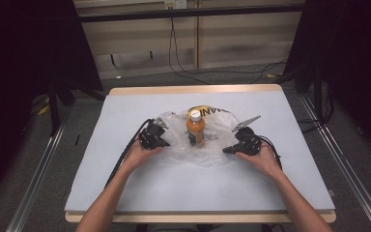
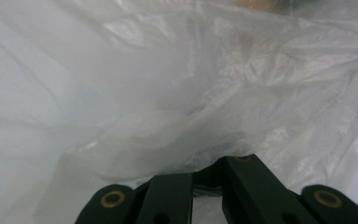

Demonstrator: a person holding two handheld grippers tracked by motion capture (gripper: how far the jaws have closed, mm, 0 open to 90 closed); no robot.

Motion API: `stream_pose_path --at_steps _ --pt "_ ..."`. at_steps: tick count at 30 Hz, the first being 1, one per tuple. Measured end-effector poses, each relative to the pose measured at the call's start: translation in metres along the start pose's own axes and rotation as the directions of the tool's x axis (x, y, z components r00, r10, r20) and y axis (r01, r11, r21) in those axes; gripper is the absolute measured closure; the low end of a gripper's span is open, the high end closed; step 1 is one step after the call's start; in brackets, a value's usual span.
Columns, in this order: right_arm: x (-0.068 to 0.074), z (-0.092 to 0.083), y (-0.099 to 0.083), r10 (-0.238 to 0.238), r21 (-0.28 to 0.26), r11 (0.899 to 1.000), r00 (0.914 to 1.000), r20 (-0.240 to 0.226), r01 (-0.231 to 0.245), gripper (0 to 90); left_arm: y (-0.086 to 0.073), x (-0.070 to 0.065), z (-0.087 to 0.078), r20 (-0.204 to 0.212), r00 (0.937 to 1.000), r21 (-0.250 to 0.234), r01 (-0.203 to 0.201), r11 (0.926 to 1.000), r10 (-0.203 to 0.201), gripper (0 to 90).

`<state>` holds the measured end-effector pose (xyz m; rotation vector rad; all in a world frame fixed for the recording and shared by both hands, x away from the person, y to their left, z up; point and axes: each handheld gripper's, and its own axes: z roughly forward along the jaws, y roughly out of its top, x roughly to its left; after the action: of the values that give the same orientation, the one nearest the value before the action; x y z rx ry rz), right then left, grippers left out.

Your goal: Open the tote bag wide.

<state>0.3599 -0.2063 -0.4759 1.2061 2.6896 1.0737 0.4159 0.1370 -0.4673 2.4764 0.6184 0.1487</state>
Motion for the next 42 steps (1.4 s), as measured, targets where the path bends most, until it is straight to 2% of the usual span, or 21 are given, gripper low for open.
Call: stream_pose_path --at_steps 2,3,7,10,13,15,16,17,18,19,21,22,25,28,29,34,37,38,39,41,42 --pt "0.001 -0.003 -0.002 -0.007 0.020 1.000 0.9999 0.008 0.007 90.0 -0.002 -0.003 -0.003 0.008 0.9999 0.009 -0.011 0.9999 0.011 90.0" --pt "0.002 -0.004 -0.003 -0.011 0.022 1.000 0.9999 0.013 0.010 90.0 -0.003 -0.007 -0.002 0.000 1.0000 -0.008 0.004 1.0000 -0.004 90.0" --pt "0.003 -0.011 -0.011 -0.020 0.027 0.999 0.9997 0.017 0.019 90.0 -0.007 -0.009 -0.007 -0.002 0.9993 0.024 -0.038 0.9990 0.038 90.0" --pt "0.000 -0.016 -0.016 -0.007 0.024 1.000 0.9995 0.032 0.006 90.0 -0.010 -0.012 -0.007 -0.001 1.0000 -0.013 0.006 0.9999 -0.006 90.0" --pt "-0.001 -0.020 -0.018 -0.003 0.023 1.000 0.9982 0.059 0.002 90.0 -0.013 -0.013 -0.011 0.012 0.9999 -0.004 -0.008 1.0000 0.008 90.0" --pt "-0.003 -0.022 -0.015 0.006 -0.007 1.000 0.9990 0.045 -0.006 90.0 -0.013 -0.014 -0.011 0.018 0.9998 -0.022 0.001 0.9997 -0.001 90.0" --pt "-0.003 -0.023 -0.012 0.008 -0.013 1.000 0.9992 0.040 -0.007 90.0 -0.010 -0.016 -0.015 0.040 0.9988 -0.031 -0.025 0.9992 0.026 90.0" --pt "-0.003 -0.023 -0.012 0.008 -0.013 1.000 0.9992 0.040 -0.007 90.0 -0.010 -0.016 -0.015 0.040 0.9988 -0.031 -0.025 0.9992 0.026 90.0" --pt "-0.002 -0.025 -0.009 -0.007 -0.029 1.000 0.9993 0.036 0.008 90.0 -0.008 -0.020 -0.018 0.035 0.9991 -0.054 -0.019 0.9983 0.021 90.0" --pt "0.004 -0.030 0.001 -0.032 -0.045 0.998 0.9992 0.025 0.033 90.0 -0.006 -0.023 -0.025 0.042 0.9976 -0.059 -0.053 0.9969 0.055 90.0" --pt "0.012 -0.037 0.013 -0.056 -0.061 0.996 0.9980 0.030 0.058 90.0 -0.005 -0.026 -0.031 0.039 0.9967 -0.061 -0.069 0.9958 0.072 90.0" --pt "0.013 -0.039 0.017 -0.066 -0.069 0.995 0.9974 0.029 0.068 90.0 -0.004 -0.031 -0.037 0.050 0.9974 -0.102 -0.046 0.9937 0.051 90.0" --pt "0.017 -0.044 0.027 -0.082 -0.082 0.993 0.9962 0.028 0.084 90.0 -0.002 -0.037 -0.047 0.047 0.9976 -0.150 -0.043 0.9877 0.051 90.0" --pt "0.021 -0.051 0.042 -0.096 -0.097 0.990 0.9950 0.030 0.098 90.0 -0.001 -0.043 -0.058 0.047 0.9970 -0.173 -0.052 0.9836 0.061 90.0" --pt "0.022 -0.052 0.045 -0.106 -0.102 0.989 0.9940 0.027 0.108 90.0 -0.001 -0.044 -0.063 0.050 0.9953 -0.168 -0.073 0.9831 0.082 90.0" --pt "0.028 -0.054 0.061 -0.125 -0.116 0.985 0.9917 0.030 0.127 90.0 0.000 -0.046 -0.068 0.066 0.9963 -0.244 -0.037 0.9692 0.055 90.0" --pt "0.030 -0.045 0.065 -0.128 -0.091 0.987 0.9909 0.042 0.131 90.0 0.007 -0.046 -0.060 0.057 0.9971 -0.214 -0.038 0.9762 0.051 90.0" --pt "0.028 -0.031 0.069 -0.137 -0.063 0.988 0.9898 0.039 0.140 90.0 0.011 -0.042 -0.055 0.045 0.9974 -0.188 -0.046 0.9812 0.055 90.0" --pt "0.028 -0.031 0.069 -0.137 -0.063 0.988 0.9898 0.039 0.140 90.0 0.016 -0.035 -0.047 0.059 0.9973 -0.170 -0.034 0.9849 0.045 90.0" --pt "0.017 -0.012 0.074 -0.112 0.012 0.994 0.9913 0.069 0.112 90.0 0.019 -0.026 -0.038 0.047 0.9986 -0.152 -0.015 0.9883 0.022 90.0" --pt "0.013 -0.007 0.074 -0.098 0.024 0.995 0.9926 0.072 0.097 90.0 0.020 -0.013 -0.029 0.053 0.9986 -0.117 0.002 0.9932 0.004 90.0"
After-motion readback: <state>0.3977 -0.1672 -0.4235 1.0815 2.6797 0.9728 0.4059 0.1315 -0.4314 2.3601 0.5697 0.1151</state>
